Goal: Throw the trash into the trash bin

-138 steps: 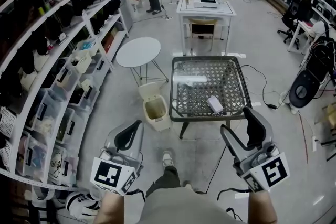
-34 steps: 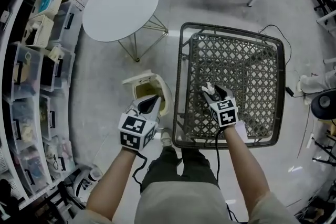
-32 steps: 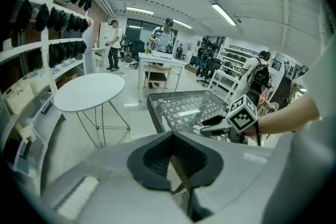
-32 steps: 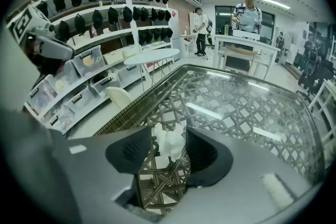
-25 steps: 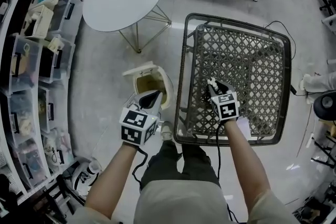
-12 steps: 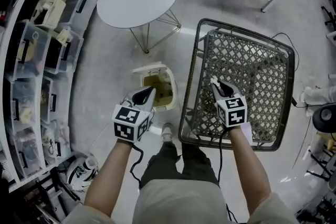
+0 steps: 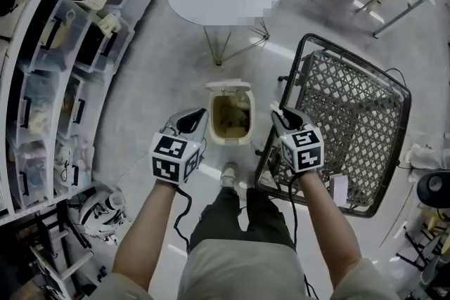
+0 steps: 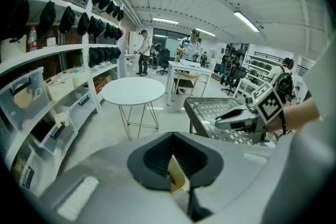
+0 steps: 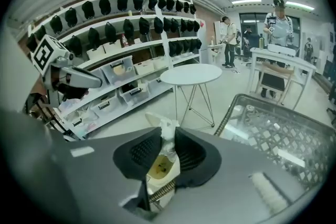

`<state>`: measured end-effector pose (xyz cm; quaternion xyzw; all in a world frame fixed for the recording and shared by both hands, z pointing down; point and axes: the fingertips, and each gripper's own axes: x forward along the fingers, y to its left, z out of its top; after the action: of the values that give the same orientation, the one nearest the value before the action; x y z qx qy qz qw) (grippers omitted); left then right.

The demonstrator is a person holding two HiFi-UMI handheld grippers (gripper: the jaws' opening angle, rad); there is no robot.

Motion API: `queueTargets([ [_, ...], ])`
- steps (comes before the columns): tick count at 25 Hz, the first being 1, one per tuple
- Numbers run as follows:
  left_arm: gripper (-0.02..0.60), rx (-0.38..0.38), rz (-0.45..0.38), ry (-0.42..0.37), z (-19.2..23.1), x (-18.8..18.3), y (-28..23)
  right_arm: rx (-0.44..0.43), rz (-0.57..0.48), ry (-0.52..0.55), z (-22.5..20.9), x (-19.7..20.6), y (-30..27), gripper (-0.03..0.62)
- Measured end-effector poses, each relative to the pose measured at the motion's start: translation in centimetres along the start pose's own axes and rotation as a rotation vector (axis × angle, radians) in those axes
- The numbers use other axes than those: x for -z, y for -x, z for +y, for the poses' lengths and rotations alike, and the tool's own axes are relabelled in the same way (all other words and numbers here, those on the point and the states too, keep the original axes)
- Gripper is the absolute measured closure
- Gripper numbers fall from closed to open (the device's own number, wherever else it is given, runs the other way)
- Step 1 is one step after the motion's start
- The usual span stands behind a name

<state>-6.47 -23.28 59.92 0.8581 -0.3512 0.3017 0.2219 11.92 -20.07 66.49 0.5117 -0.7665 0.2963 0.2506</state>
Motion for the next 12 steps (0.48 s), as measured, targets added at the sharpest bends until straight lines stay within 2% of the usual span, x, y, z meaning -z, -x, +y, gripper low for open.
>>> queueTargets([
  [6, 0.58, -0.027, 0.032, 0.023, 3.0, 3.4, -0.2, -0.072, 0.078, -0.017, 3.8, 2.1, -5.9, 0.511],
  [12, 0.58, -0.025, 0.085, 0.052, 4.9, 7.7, -1.6, -0.1, 0.19, -0.025, 6.5, 6.0, -11.4, 0.511],
])
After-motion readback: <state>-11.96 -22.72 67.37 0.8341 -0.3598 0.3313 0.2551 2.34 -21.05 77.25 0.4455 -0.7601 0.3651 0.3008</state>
